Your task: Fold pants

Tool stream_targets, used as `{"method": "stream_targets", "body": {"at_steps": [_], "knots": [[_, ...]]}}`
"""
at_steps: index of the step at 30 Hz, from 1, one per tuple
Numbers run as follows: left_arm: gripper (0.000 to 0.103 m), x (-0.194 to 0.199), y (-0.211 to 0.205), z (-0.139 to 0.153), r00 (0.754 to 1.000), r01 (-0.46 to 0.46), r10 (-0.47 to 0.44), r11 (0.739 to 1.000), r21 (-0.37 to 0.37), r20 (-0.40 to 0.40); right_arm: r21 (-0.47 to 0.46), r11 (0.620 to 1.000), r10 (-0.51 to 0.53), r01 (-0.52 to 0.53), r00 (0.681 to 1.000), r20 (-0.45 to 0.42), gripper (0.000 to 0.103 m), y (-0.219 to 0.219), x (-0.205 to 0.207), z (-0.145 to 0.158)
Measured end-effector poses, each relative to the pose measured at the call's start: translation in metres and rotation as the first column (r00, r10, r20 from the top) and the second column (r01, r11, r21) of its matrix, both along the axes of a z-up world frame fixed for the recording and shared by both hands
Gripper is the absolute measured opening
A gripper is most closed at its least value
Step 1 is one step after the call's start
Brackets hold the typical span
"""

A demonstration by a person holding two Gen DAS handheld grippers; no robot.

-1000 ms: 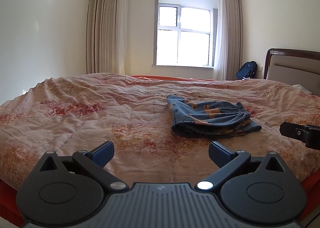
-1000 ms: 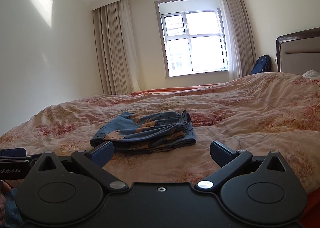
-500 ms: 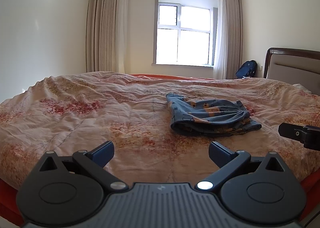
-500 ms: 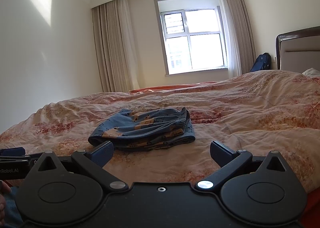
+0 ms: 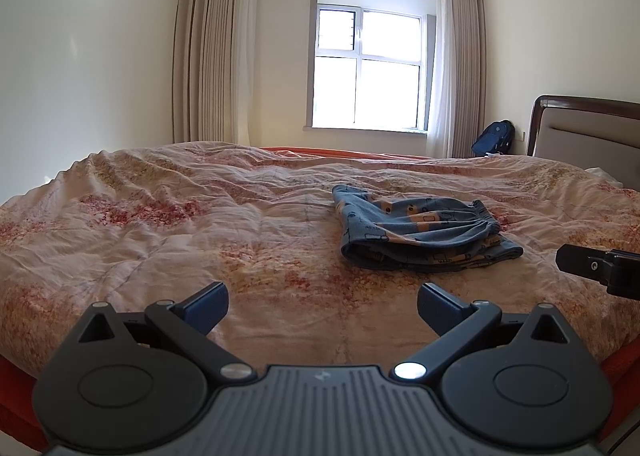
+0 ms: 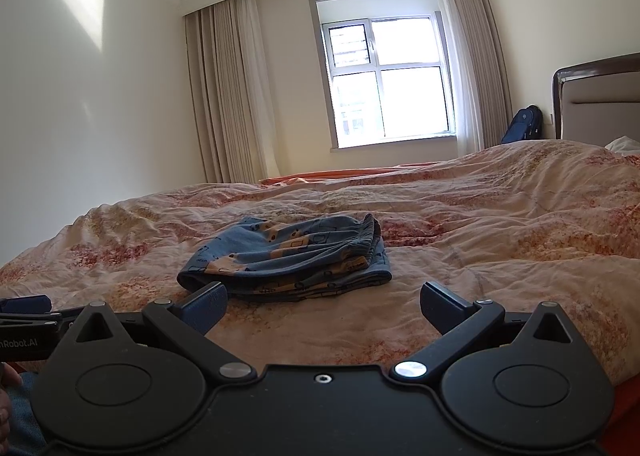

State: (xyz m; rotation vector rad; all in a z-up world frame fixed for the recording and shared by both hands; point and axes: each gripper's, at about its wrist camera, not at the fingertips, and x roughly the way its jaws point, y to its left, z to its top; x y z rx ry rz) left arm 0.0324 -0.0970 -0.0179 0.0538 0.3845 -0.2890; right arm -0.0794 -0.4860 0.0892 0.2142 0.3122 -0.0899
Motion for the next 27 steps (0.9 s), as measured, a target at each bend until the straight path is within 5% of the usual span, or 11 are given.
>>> {"method": "stream_targets", "body": {"at_steps": [27], "knots": [[0.103,-0.0007,-0.0003,-0.0019,1.000,0.000,0.000,1.000,-0.001,-0.002,0.000,1.000,0.001,-0.001,1.000,-0.003,0.103,0.0004,0.0002,-0.0008]]}}
